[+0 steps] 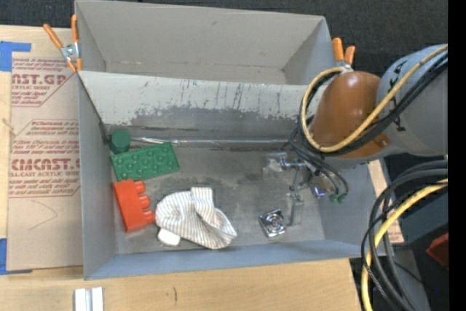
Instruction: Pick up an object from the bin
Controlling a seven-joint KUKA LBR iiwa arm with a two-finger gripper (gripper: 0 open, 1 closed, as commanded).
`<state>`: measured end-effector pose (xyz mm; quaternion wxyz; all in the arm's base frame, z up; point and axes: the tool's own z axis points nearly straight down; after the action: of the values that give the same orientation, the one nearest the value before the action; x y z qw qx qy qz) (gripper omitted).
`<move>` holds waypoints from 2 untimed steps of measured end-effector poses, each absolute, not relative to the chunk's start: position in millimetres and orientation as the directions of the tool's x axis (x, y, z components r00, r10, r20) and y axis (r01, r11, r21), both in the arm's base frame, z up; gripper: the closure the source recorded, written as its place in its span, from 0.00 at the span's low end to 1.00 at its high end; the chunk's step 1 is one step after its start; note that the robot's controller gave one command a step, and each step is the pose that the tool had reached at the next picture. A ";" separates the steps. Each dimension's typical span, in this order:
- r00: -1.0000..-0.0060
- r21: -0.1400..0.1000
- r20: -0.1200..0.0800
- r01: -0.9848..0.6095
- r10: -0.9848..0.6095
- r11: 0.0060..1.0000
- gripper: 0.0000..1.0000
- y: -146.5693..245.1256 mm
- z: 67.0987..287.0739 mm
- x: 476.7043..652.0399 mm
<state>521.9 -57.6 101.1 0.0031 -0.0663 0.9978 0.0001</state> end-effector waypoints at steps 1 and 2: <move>-0.998 0.000 0.003 -0.069 -0.069 0.998 0.00 -6.1 109.7 509.4; -0.994 0.003 -0.002 -0.106 -0.106 0.994 0.00 15.4 111.6 496.4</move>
Offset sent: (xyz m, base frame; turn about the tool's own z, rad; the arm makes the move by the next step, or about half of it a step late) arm -0.0420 0.0306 0.0058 -0.1998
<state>496.4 15.4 111.6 0.0012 -0.0529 0.9986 0.0016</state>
